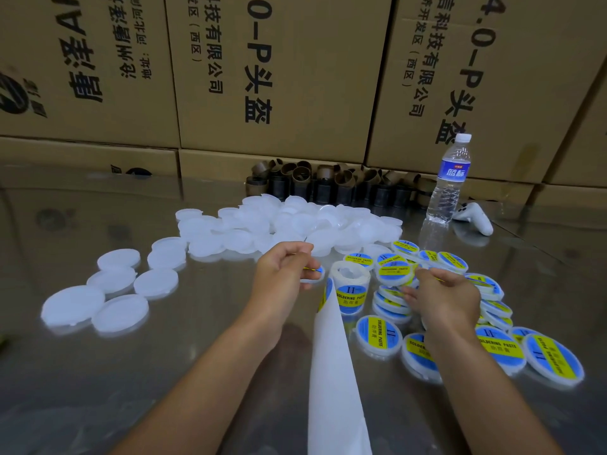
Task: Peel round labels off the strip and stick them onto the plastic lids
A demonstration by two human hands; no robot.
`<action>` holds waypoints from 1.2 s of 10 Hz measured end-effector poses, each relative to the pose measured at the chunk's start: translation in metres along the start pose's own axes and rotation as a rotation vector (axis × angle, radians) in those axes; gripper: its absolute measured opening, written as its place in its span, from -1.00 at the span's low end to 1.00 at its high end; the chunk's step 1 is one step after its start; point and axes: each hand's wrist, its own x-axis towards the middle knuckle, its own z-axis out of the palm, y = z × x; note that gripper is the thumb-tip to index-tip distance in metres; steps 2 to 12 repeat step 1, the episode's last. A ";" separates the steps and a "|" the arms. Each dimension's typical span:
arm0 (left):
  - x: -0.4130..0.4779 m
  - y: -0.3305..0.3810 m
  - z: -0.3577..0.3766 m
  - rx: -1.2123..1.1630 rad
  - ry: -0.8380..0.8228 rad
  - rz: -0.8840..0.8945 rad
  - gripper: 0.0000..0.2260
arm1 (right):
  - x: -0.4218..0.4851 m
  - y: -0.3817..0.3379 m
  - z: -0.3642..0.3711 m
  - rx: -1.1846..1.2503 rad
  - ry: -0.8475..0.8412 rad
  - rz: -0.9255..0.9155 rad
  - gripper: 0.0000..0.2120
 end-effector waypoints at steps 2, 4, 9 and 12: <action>-0.001 0.000 0.001 0.011 0.005 0.000 -0.82 | -0.003 -0.003 -0.001 -0.089 0.065 -0.089 -0.90; -0.001 0.000 0.001 0.011 0.005 0.000 -0.82 | -0.003 -0.003 -0.001 -0.089 0.065 -0.089 -0.90; -0.001 0.000 0.001 0.011 0.005 0.000 -0.82 | -0.003 -0.003 -0.001 -0.089 0.065 -0.089 -0.90; -0.001 0.000 0.001 0.011 0.005 0.000 -0.82 | -0.003 -0.003 -0.001 -0.089 0.065 -0.089 -0.90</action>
